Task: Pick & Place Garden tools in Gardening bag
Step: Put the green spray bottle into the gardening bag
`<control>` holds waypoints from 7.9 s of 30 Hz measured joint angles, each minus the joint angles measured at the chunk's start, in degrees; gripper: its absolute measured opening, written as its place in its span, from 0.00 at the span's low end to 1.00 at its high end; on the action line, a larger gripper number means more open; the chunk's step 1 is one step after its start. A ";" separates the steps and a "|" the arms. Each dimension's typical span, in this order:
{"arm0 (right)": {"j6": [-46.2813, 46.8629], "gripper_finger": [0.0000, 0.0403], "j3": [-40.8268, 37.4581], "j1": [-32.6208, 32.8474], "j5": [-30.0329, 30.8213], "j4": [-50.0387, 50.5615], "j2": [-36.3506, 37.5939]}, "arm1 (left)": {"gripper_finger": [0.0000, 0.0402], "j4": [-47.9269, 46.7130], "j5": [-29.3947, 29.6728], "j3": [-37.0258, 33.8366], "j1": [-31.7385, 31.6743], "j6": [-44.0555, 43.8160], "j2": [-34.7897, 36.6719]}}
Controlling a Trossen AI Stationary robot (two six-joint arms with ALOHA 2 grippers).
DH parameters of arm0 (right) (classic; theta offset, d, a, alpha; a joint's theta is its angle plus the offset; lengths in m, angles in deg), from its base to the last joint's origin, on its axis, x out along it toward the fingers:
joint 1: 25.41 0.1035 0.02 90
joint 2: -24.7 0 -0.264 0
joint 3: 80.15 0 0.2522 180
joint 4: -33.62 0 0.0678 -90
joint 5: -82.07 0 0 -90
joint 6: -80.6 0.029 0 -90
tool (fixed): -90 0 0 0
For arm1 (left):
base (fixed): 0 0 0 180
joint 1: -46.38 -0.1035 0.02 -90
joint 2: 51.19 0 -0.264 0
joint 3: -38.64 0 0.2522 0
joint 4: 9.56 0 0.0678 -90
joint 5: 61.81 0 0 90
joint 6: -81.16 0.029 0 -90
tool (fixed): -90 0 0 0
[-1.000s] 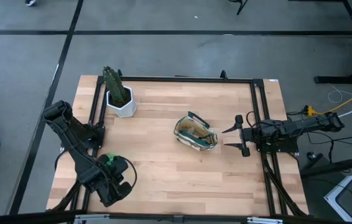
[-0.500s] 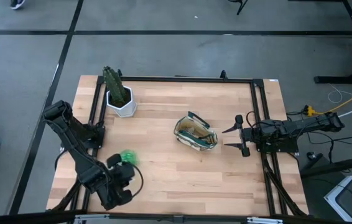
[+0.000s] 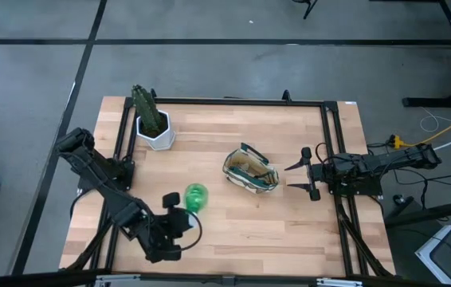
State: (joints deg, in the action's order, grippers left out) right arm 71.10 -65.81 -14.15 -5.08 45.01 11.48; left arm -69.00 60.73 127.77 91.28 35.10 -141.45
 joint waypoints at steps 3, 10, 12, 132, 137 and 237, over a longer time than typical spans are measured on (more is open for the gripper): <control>0.00 0.66 0.00 0.00 0.01 0.00 0.00 | 0.01 3.91 0.84 0.00 -0.84 5.65 0.00; 0.00 0.66 0.00 -0.01 0.02 0.00 0.00 | 0.01 13.72 0.74 0.00 -1.57 17.11 0.02; 0.00 0.66 0.00 0.00 0.02 0.00 0.00 | 0.01 16.51 -0.79 0.00 -1.62 20.09 0.04; 0.00 0.66 -0.02 -0.01 0.02 0.00 0.02 | 0.01 85.32 -3.72 0.02 -31.18 31.80 -15.76; 0.00 0.66 -0.02 -0.01 0.02 0.00 0.02 | 0.01 85.32 -3.74 0.02 -31.13 31.82 -15.76; 0.00 0.66 -0.01 -0.02 0.04 0.00 0.00 | 0.01 37.52 -19.23 0.00 -35.36 4.61 -8.20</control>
State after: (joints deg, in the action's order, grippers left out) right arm 71.10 -65.82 -14.17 -5.04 45.01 11.48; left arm -31.48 41.50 127.77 55.93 39.71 -149.65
